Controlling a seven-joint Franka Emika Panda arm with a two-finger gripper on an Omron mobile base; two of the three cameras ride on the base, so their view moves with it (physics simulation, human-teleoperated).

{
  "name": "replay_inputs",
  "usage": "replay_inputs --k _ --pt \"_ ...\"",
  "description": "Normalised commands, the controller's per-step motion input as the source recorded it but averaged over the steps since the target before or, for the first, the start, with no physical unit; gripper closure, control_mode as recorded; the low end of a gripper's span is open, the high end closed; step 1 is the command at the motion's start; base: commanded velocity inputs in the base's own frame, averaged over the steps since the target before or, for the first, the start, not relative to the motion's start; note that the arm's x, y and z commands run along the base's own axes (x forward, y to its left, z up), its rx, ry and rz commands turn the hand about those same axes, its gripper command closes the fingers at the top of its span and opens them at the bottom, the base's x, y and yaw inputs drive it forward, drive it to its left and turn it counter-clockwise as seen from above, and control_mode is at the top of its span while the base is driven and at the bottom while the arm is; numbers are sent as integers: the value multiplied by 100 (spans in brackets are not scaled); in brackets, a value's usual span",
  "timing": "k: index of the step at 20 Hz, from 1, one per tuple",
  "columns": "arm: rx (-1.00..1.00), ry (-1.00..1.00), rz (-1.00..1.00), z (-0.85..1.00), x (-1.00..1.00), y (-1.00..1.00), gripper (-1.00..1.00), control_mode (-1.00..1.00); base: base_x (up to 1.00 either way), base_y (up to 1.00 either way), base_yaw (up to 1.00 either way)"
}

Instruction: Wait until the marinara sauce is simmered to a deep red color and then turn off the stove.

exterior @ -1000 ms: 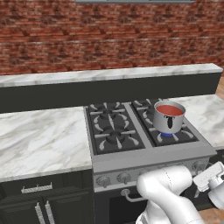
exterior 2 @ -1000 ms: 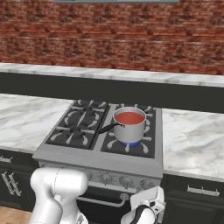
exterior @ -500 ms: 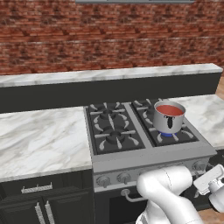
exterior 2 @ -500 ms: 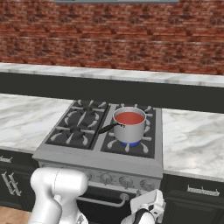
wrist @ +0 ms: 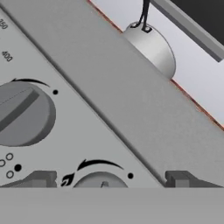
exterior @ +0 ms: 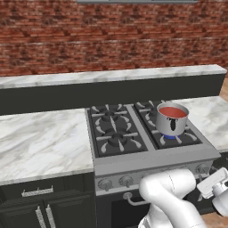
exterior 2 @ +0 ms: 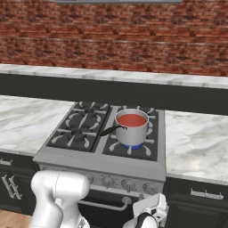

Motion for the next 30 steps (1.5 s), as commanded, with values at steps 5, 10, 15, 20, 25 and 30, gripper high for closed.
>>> replay_inputs --k 5,10,15,20,25,30 --pt "-1 0 -12 -4 -1 0 -100 -100 0 0 0" --pt "0 0 -10 -1 0 0 -100 -100 0 0 0" --pt "0 0 -2 0 7 0 -100 -100 0 0 0" --pt "0 0 -2 0 13 -1 -100 -100 0 0 0" --pt "0 0 0 -6 0 -12 -100 -100 0 0 0" --pt "0 0 0 -3 0 -11 -100 -100 0 0 0"
